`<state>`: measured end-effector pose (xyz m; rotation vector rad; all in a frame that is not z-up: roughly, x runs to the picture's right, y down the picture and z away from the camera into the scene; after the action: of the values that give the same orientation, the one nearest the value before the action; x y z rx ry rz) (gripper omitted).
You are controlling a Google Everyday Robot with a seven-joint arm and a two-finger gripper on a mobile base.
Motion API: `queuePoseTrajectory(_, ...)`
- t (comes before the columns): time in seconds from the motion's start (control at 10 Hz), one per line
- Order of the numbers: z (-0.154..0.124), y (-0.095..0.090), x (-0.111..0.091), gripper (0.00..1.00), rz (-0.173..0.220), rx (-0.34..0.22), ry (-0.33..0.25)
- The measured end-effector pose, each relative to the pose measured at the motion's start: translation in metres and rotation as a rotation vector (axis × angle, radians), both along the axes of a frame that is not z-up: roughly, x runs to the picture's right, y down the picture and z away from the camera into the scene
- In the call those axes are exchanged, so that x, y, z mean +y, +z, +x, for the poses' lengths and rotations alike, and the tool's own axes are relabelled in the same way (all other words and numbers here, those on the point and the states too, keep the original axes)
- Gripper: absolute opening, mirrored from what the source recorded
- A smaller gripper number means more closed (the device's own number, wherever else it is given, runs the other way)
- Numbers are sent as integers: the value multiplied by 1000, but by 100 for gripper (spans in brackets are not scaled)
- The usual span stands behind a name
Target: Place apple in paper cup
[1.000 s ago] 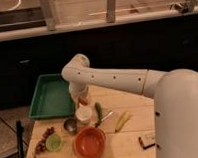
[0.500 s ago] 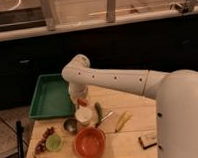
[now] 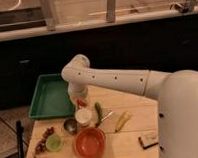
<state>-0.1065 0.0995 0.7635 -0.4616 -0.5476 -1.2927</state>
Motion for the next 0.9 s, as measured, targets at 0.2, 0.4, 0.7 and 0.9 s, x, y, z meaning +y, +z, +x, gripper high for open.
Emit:
queuePoseTrajectory(0.2, -2, -8, -2, 5, 1, -1, -8)
queuePoseTrajectory(0.4, -5, -16, -2, 5, -6, -11, -17)
queuePoseTrajectory(0.7, -11, -32, 1, 5, -35, -34, -30)
queuePoseTrajectory(0.9, -13, -42, 5, 5, -60, -50, -41)
